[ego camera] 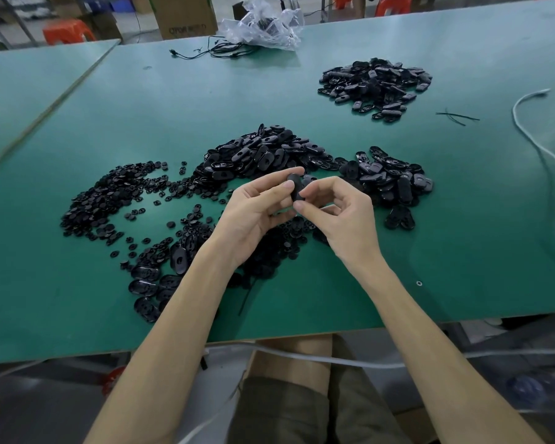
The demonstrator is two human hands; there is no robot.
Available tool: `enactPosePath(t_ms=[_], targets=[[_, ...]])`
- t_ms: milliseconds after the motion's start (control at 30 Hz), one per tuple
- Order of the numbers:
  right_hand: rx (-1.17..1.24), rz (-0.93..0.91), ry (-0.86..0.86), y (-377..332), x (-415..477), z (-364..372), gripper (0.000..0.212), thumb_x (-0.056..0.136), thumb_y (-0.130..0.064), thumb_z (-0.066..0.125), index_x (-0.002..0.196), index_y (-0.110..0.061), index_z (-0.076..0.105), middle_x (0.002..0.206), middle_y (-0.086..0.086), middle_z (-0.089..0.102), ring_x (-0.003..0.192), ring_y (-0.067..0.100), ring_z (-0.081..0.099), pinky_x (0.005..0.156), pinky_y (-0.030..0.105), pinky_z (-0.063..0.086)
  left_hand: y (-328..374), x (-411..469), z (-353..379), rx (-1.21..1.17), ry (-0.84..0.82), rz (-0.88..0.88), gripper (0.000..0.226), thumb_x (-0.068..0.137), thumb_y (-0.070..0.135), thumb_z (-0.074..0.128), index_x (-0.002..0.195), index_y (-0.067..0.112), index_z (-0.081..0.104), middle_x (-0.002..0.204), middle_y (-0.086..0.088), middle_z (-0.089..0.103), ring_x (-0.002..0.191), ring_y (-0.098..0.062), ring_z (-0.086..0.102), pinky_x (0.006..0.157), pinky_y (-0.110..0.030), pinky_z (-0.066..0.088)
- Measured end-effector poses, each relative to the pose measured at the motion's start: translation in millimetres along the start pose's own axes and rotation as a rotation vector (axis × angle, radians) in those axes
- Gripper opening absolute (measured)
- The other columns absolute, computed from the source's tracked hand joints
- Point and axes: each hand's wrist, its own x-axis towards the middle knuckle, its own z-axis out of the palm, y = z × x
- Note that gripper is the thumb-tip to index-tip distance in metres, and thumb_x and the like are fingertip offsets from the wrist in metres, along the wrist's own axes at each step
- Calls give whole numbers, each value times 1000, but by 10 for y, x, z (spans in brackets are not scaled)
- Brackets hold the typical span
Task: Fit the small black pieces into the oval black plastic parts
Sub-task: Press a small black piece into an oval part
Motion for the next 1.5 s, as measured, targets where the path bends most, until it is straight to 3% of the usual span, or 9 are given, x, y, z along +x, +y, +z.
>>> enactPosePath(t_ms=[333, 500, 633, 867, 1300, 1500], targets=[[-26, -9, -31, 15, -1, -3, 16, 87, -9, 83, 91, -23, 78, 86, -6, 78, 81, 13, 74, 80, 27, 60, -11, -11, 22, -21, 52, 54, 21, 95, 13, 72, 116, 11, 77, 81, 3, 76, 78, -10, 71, 83, -27, 58], [-22, -7, 84, 13, -7, -1, 8, 94, -18, 75, 99, -24, 72, 87, -6, 77, 83, 17, 73, 80, 41, 61, -15, -21, 50, 54, 71, 52, 19, 97, 12, 69, 114, 14, 79, 104, -8, 79, 93, -16, 73, 83, -28, 58], [-17, 24, 125, 14, 0, -5, 10, 98, -23, 71, 107, -25, 66, 81, -7, 75, 81, 16, 72, 74, 49, 55, -18, -26, 77, 103, 58, 45, 24, 98, 10, 68, 121, 7, 75, 98, -8, 75, 81, -12, 66, 81, -28, 58], [-39, 60, 115, 52, 9, -12, 6, 97, -19, 71, 103, -21, 74, 89, -4, 76, 80, 16, 72, 73, 34, 56, 0, -53, 94, 181, 23, 40, 25, 99, 9, 67, 123, 6, 74, 114, -17, 76, 103, -19, 72, 80, -25, 57], [-23, 45, 126, 21, -3, -21, 3, 96, -17, 73, 99, -18, 75, 87, -3, 76, 77, 15, 72, 71, 31, 56, -6, -54, 107, 203, 13, 76, 25, 96, 3, 69, 121, 1, 74, 112, -21, 76, 103, -27, 74, 87, -31, 61], [-33, 41, 104, 13, -4, -12, 5, 95, -11, 74, 100, -12, 74, 86, -3, 76, 75, 11, 72, 67, 25, 55, -48, -26, 118, 231, 51, 124, 19, 95, -1, 70, 113, 1, 77, 103, -19, 78, 91, -22, 75, 83, -28, 60]])
